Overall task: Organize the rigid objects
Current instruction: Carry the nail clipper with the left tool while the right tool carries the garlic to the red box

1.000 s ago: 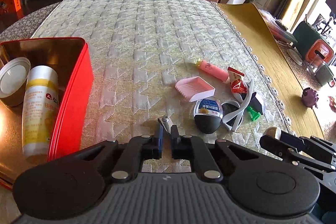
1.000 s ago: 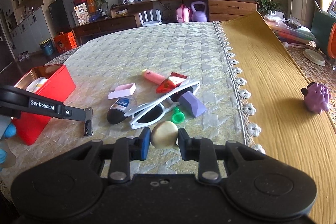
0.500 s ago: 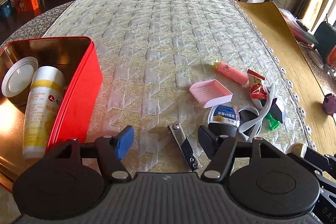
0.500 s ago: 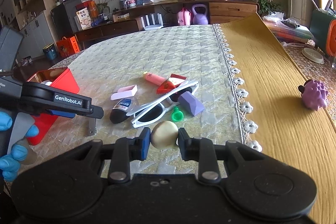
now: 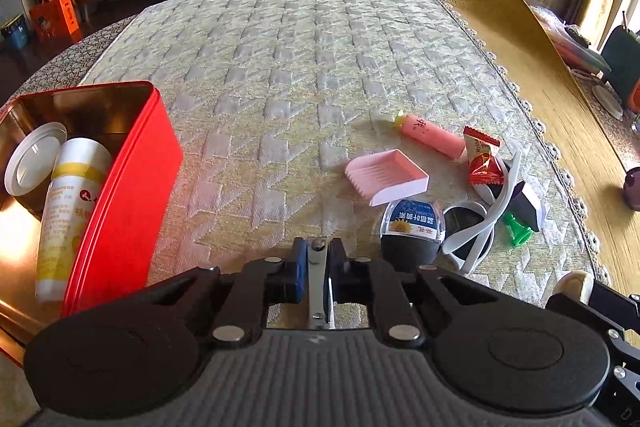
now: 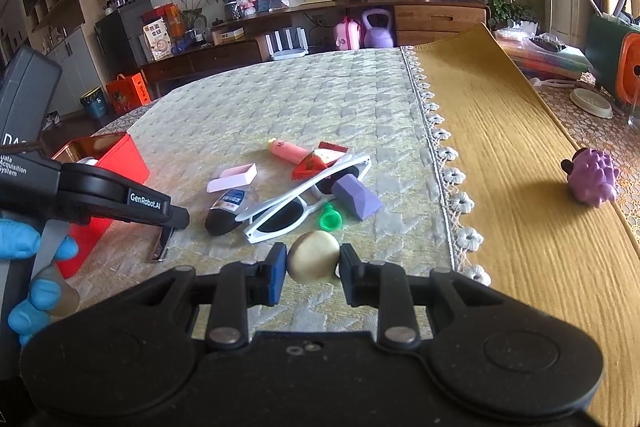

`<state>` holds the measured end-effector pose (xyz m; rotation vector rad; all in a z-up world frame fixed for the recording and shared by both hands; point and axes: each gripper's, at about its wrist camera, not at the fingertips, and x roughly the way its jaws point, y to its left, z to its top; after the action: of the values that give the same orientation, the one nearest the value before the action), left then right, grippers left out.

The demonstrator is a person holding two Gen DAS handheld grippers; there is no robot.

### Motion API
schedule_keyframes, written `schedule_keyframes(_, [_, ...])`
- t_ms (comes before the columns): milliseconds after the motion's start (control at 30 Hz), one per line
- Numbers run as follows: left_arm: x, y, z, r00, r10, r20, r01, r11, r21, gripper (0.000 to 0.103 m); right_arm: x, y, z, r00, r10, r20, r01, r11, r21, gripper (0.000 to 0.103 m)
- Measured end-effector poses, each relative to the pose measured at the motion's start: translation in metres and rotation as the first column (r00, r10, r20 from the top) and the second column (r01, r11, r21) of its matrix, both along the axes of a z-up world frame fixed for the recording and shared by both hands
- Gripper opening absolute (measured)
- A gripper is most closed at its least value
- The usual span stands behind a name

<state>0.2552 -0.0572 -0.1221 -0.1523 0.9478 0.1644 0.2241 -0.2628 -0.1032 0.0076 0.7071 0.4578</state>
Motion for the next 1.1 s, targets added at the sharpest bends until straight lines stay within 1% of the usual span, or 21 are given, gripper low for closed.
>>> schedule_keyframes(133, [-0.003, 0.007, 0.002, 1.000, -0.001, -0.007, 0.001, 0.999, -0.040, 0.011, -0.004, 0.002, 0.004, 1.000, 0.000, 0.002, 0.000, 1.000, -0.009, 0.028])
schedule_keyframes(233, [-0.010, 0.012, 0.006, 1.000, -0.024, -0.003, 0.024, 0.999, -0.049, 0.011, -0.008, 0.003, 0.008, 1.000, 0.004, 0.008, -0.004, 1.000, -0.014, 0.028])
schedule_keyframes(367, [-0.025, 0.020, 0.011, 0.999, -0.043, -0.010, 0.042, 0.995, -0.088, 0.011, -0.015, 0.007, 0.016, 1.000, 0.016, 0.016, -0.015, 1.000, -0.022, 0.028])
schedule_keyframes(533, [-0.045, 0.027, 0.024, 0.998, -0.068, 0.007, 0.068, 0.990, -0.124, 0.011, -0.027, 0.018, 0.028, 0.998, 0.050, 0.031, -0.049, 0.998, -0.033, 0.028])
schedule_keyframes(800, [-0.070, 0.047, 0.045, 0.997, -0.068, 0.039, 0.074, 0.983, -0.167, 0.011, -0.047, 0.041, 0.047, 0.995, 0.090, 0.047, -0.088, 0.995, -0.046, 0.028])
schedule_keyframes(1100, [-0.094, 0.083, 0.076, 0.996, -0.048, 0.078, 0.062, 0.978, -0.200, 0.011, -0.064, 0.088, 0.071, 0.981, 0.179, 0.077, -0.174, 0.982, -0.067, 0.028])
